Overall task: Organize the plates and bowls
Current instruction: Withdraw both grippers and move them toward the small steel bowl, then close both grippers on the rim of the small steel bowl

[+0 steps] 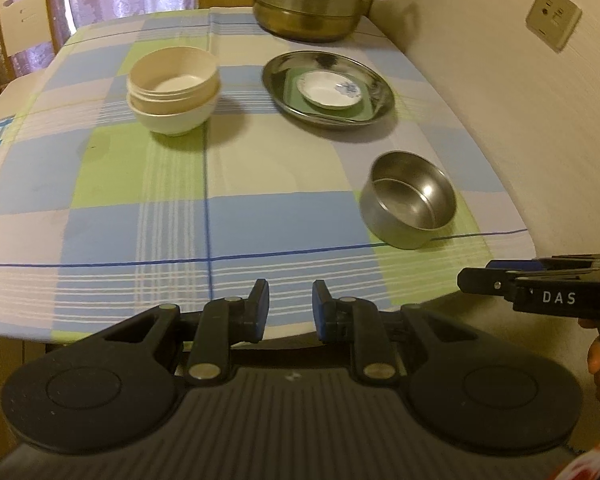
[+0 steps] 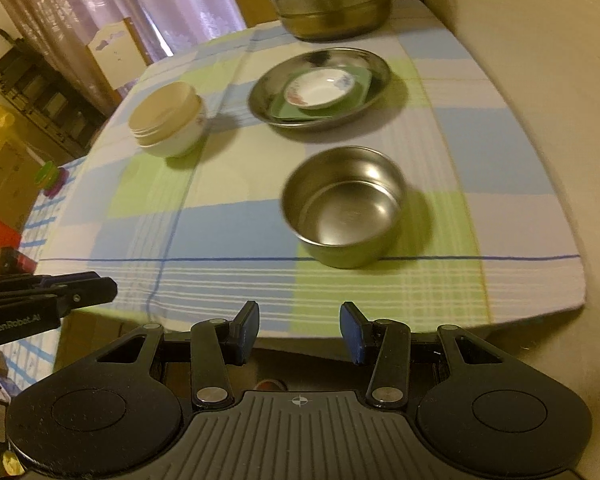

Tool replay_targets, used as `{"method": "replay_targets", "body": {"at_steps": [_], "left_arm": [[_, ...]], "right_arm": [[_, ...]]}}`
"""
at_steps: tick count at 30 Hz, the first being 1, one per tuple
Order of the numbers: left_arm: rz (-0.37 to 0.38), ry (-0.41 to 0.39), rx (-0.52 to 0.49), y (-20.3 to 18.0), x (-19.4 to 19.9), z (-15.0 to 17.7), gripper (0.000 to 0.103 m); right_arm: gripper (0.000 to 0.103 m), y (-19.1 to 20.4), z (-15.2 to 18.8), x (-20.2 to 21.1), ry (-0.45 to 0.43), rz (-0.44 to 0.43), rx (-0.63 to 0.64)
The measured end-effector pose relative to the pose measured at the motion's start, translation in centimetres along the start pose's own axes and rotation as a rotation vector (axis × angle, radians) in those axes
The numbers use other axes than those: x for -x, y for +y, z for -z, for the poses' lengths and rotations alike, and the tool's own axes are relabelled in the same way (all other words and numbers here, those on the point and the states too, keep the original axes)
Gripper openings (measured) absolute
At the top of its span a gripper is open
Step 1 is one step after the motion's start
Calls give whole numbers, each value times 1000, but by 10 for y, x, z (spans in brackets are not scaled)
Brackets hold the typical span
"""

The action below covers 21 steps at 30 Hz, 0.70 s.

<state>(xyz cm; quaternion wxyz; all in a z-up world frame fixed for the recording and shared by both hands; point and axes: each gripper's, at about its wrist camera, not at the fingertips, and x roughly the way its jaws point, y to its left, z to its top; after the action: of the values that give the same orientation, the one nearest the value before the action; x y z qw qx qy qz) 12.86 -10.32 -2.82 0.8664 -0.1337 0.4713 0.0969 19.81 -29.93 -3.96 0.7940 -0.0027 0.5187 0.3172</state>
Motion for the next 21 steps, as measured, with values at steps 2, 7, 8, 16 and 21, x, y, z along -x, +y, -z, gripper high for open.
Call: {"method": "replay_targets", "body": {"at_steps": [2,7,8,16,21], "left_arm": [[7,2,-11,-7,-4,-1,20],[31,6,-40,-24,-13,-5,20],[35,7,-45,-27,-15,-6,20],[61,12,-68,-45,-36,-19,20],[65,0,-83,-54,-50,-29,20]], "right_arm": [[45,-8,0,1,-1,9,-9],[45,-26,-2,3,-7,30,-28],[45,-29,-3,3,-8,33,-30],[45,-49,-14,-3,-18,57,-47],[45,-60,-26,-8,-34,63,-53]]}}
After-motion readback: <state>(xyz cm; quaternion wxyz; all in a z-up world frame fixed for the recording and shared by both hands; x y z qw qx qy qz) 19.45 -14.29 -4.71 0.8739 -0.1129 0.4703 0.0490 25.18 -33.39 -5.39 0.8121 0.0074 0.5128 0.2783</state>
